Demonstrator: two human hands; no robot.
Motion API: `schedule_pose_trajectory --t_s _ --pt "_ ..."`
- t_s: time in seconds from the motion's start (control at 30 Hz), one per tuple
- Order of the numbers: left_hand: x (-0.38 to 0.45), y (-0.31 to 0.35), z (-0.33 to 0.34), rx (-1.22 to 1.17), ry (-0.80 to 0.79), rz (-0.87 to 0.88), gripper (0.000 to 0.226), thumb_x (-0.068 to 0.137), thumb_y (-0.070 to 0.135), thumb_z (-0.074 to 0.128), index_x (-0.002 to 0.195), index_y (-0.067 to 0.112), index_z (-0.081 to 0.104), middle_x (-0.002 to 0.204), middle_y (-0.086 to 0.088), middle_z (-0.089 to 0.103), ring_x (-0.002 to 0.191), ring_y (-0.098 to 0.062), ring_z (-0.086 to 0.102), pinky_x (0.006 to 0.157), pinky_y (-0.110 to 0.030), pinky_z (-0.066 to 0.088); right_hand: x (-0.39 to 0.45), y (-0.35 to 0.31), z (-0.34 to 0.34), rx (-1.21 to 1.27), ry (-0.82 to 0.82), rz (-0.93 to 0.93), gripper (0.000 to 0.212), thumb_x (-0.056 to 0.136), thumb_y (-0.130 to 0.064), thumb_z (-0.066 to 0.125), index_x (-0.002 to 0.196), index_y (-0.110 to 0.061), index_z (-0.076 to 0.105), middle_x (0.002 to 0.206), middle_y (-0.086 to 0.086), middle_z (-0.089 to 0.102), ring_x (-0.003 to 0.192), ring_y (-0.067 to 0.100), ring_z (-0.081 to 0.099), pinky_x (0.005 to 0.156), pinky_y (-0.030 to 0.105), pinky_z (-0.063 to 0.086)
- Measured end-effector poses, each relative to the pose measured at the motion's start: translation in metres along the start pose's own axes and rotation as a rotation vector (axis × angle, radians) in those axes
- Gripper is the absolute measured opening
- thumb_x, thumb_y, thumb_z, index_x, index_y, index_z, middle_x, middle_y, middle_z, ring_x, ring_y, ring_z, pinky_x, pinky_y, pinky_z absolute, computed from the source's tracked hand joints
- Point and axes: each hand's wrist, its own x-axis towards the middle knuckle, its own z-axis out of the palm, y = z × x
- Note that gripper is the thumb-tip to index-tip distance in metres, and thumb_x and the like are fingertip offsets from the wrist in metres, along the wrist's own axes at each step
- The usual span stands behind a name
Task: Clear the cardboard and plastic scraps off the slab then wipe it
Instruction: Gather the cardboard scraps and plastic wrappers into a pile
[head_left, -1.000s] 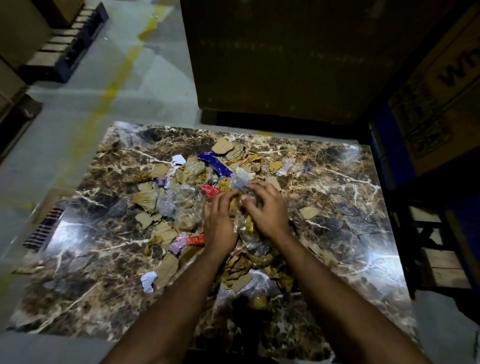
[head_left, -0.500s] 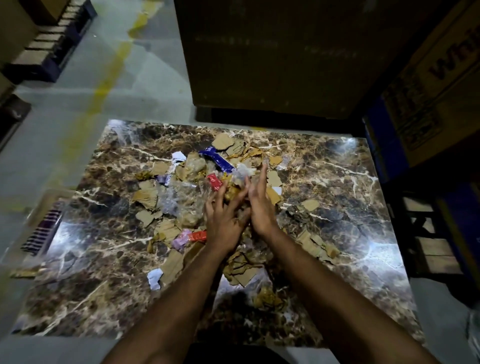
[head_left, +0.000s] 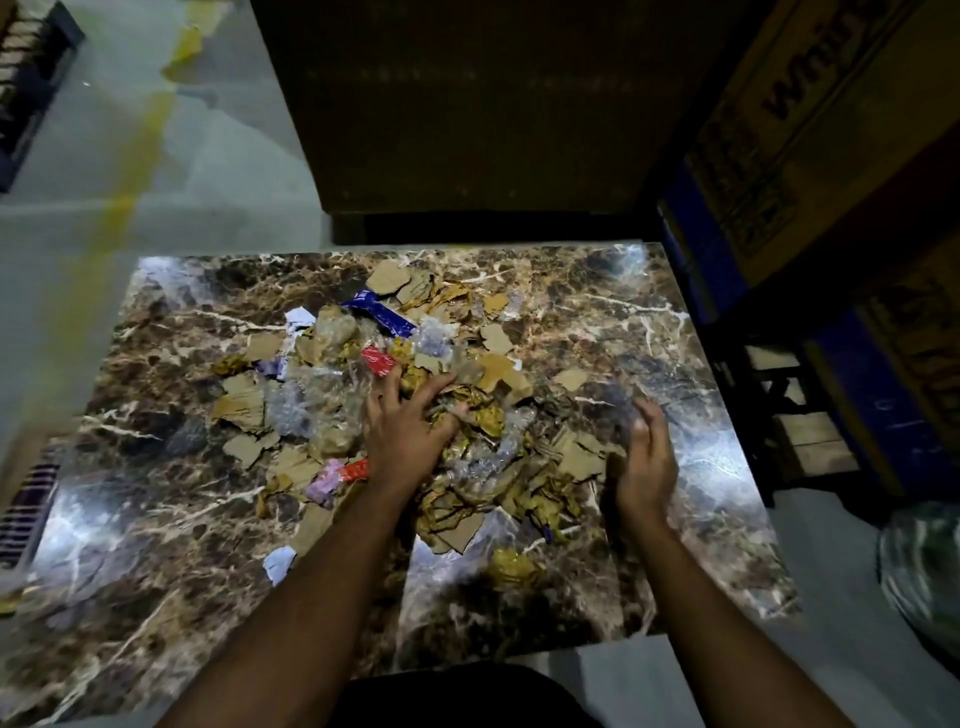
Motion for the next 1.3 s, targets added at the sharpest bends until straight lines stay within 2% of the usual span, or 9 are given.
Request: schedule_pose_trajectory --t_s 0.13,0.33,0.53,0.8,0.93,1.0,1.1,1.23,1.3 --pt "-0.003 0.003 0.001 -0.030 0.018 -0.011 0.057 0.089 0.048 0.065 0.138 0.063 0.041 0.167 0.004 0.007 0.151 -0.042 0.006 0.116 -0.069 0.018 -0.007 0.040 0.015 -0.395 -0.202 -0.092 0.055 0.100 -0.059 0.027 0.152 -0.042 0.033 0.162 -0.004 0.032 0.148 0.024 0.027 0.120 0.058 0.021" --pt "-0.002 0.004 0.001 -0.031 0.008 -0.021 0.058 0.088 0.046 0.066 0.138 0.063 0.042 0.167 0.004 0.006 0.151 -0.040 0.006 0.116 -0.069 0.018 0.033 -0.003 0.073 -0.358 -0.419 -0.243 0.051 0.103 -0.057 0.026 0.153 -0.051 0.021 0.165 -0.015 0.011 0.149 0.011 0.010 0.121 0.051 0.002" --pt "-0.002 0.001 0.003 -0.051 0.012 -0.006 0.055 0.086 0.051 0.063 0.136 0.064 0.043 0.166 0.009 0.007 0.151 -0.040 0.006 0.114 -0.071 0.022 0.034 -0.030 0.097 0.026 -0.552 0.006 0.037 0.102 -0.058 0.037 0.132 -0.051 0.057 0.149 0.001 0.053 0.134 0.027 0.049 0.113 0.053 0.036" --pt "0.003 -0.005 0.011 -0.032 0.068 0.046 0.049 0.086 0.058 0.061 0.133 0.060 0.047 0.165 0.024 -0.011 0.152 -0.035 -0.001 0.115 -0.070 0.016 0.020 -0.067 0.109 0.398 -0.543 0.339 0.039 0.107 -0.047 0.033 0.116 -0.032 0.068 0.133 0.014 0.064 0.119 0.031 0.060 0.087 0.034 0.048" --pt "0.005 -0.006 0.013 -0.029 0.082 0.053 0.047 0.086 0.062 0.059 0.132 0.058 0.048 0.165 0.024 -0.006 0.152 -0.030 0.001 0.116 -0.067 0.018 0.001 -0.080 0.118 0.272 -0.552 0.211 0.036 0.104 -0.047 0.044 0.136 -0.038 0.057 0.143 0.005 0.059 0.125 0.025 0.057 0.104 0.043 0.045" --pt "0.007 -0.007 0.014 -0.007 0.074 0.051 0.050 0.089 0.062 0.057 0.136 0.053 0.047 0.166 0.023 -0.005 0.152 -0.029 0.001 0.116 -0.067 0.019 -0.009 -0.087 0.127 -0.034 -0.608 -0.032 0.039 0.100 -0.061 0.040 0.139 -0.058 0.043 0.156 -0.006 0.044 0.138 0.025 0.046 0.114 0.055 0.033" --pt "0.007 -0.014 0.012 -0.006 0.046 0.068 0.063 0.091 0.064 0.048 0.149 0.043 0.036 0.167 0.021 -0.001 0.152 -0.029 0.004 0.115 -0.066 0.022 -0.021 -0.090 0.137 -0.459 -0.668 -0.443 0.045 0.103 -0.060 0.036 0.148 -0.055 0.034 0.163 -0.019 0.023 0.154 0.029 0.015 0.117 0.054 0.022" --pt "0.002 -0.017 0.004 -0.205 -0.037 -0.027 0.086 0.080 0.071 0.047 0.154 0.047 0.012 0.168 0.006 0.005 0.152 -0.028 0.007 0.118 -0.062 0.020 -0.033 -0.081 0.143 -0.466 -0.575 -0.495 0.046 0.105 -0.052 0.038 0.151 -0.047 0.036 0.162 -0.019 0.022 0.155 0.032 0.011 0.115 0.052 0.029" --pt "0.007 -0.018 -0.003 -0.458 -0.088 -0.155 0.084 0.073 0.067 0.056 0.148 0.050 0.023 0.162 0.000 0.019 0.147 -0.030 0.021 0.114 -0.061 0.029 -0.033 -0.076 0.149 -0.571 -0.537 -0.528 0.047 0.104 -0.055 0.034 0.151 -0.047 0.036 0.163 -0.019 0.022 0.154 0.032 0.011 0.115 0.051 0.032"
